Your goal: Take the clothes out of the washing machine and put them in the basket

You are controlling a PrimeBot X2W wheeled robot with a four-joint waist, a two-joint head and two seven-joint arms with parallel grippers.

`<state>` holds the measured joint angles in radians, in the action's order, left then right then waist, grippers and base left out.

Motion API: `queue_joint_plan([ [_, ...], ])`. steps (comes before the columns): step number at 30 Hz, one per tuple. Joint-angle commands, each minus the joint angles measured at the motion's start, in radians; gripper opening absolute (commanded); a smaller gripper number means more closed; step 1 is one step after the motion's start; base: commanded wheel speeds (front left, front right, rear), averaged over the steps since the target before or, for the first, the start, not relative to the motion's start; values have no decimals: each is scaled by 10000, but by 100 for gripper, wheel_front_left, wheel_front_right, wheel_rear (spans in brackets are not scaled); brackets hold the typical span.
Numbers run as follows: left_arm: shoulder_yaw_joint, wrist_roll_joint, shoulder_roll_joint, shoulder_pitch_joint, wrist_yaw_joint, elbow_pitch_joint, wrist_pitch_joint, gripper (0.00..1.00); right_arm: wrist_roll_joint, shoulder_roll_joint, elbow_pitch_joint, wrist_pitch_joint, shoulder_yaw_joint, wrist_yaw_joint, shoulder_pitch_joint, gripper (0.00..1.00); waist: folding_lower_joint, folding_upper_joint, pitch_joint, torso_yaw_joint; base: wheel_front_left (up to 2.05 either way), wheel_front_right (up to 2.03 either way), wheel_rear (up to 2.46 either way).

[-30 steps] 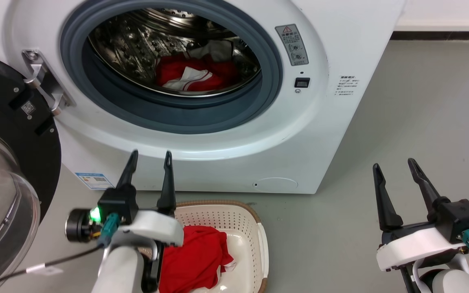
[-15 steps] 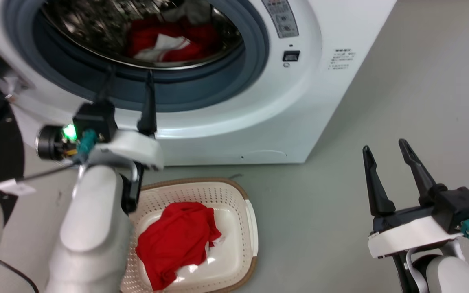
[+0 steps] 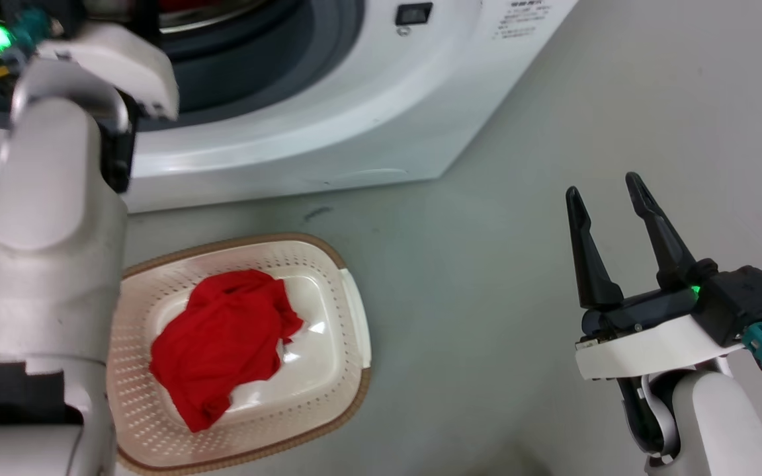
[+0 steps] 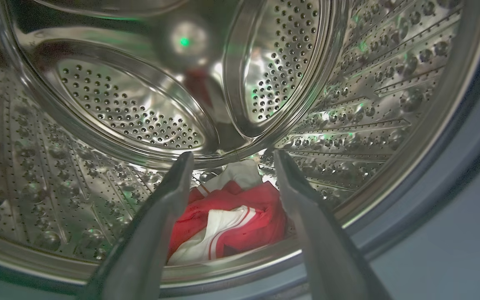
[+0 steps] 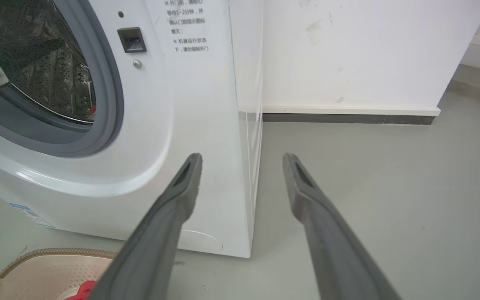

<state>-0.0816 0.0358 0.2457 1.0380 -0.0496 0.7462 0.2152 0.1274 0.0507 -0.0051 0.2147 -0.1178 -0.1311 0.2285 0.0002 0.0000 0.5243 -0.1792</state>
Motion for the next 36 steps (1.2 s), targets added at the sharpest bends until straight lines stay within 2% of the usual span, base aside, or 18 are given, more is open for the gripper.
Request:
queue_joint_plan([
  [1, -25, -87, 19, 125, 31, 56, -28, 100, 40, -10, 33, 95, -27, 7, 162, 100, -2, 0, 562, -520, 0, 0, 0],
  [14, -288, -558, 1696, 3150, -214, 1968, -2040, 100, 1038, -13, 719, 499, -825, 8, 886, 100, -2, 0, 1954, -1840, 0, 0, 0],
  [24, -481, -584, 3011, 5324, -628, 3039, -5501, 100, 1684, -14, 384, 505, -1429, 8, 1039, 100, -2, 0, 2884, -2642, 0, 0, 0],
  [30, -424, -359, 3350, 6117, -684, 3342, -7748, 100, 1835, -14, 328, 505, -1625, 8, 1031, 100, -2, 0, 3227, -2914, 0, 0, 0],
  [36, -250, -93, 3351, 6325, -411, 3186, -9364, 100, 1969, -14, 267, 506, -1744, 8, 1031, 100, -2, 0, 3323, -3047, 0, 0, 0],
])
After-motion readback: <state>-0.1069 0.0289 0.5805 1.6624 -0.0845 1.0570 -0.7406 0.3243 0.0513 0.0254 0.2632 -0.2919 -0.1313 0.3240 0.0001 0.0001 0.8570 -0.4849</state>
